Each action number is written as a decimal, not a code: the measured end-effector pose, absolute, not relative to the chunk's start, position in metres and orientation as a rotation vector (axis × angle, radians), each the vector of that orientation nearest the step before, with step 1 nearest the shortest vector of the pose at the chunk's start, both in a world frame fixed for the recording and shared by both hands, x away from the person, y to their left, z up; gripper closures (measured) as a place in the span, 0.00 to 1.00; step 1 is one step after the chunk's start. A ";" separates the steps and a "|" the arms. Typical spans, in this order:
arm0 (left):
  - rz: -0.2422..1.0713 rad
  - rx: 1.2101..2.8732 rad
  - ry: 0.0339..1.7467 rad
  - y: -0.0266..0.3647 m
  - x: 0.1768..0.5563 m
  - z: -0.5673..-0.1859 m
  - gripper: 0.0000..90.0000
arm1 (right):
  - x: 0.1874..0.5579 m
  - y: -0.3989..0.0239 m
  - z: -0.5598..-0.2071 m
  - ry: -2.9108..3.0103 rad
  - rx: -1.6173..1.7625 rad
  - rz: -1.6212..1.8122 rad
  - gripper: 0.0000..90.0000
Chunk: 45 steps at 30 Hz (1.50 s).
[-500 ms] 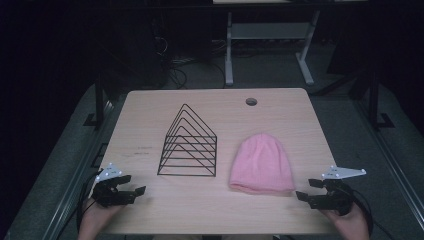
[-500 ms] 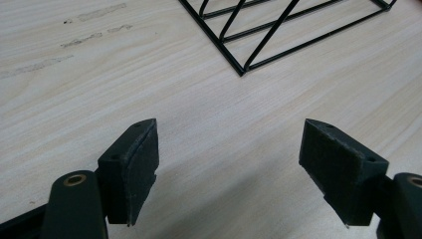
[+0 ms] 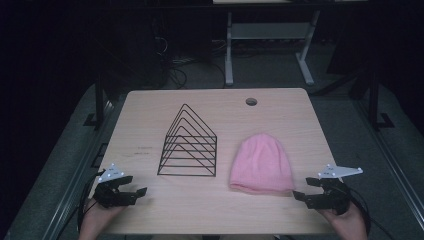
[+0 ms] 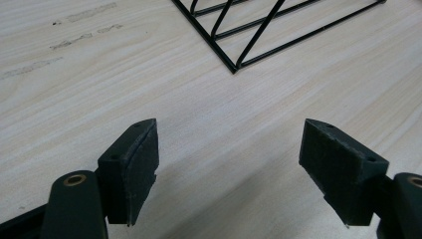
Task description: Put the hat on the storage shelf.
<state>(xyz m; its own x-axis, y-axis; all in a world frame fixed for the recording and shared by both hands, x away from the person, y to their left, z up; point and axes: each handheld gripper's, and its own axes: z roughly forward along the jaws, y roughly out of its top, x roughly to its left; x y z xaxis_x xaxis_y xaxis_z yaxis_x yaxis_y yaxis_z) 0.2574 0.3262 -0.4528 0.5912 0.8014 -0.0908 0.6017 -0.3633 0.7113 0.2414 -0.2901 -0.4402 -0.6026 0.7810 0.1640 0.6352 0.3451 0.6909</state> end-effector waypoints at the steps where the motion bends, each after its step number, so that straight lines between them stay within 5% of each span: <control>1: 0.354 2.092 1.110 0.326 0.257 -0.453 0.26 | 0.242 -0.289 -0.439 2.412 1.285 1.098 0.27; 45: 0.363 2.105 1.108 0.322 0.263 -0.454 0.26 | 0.319 -0.257 -0.394 2.588 1.207 1.045 0.25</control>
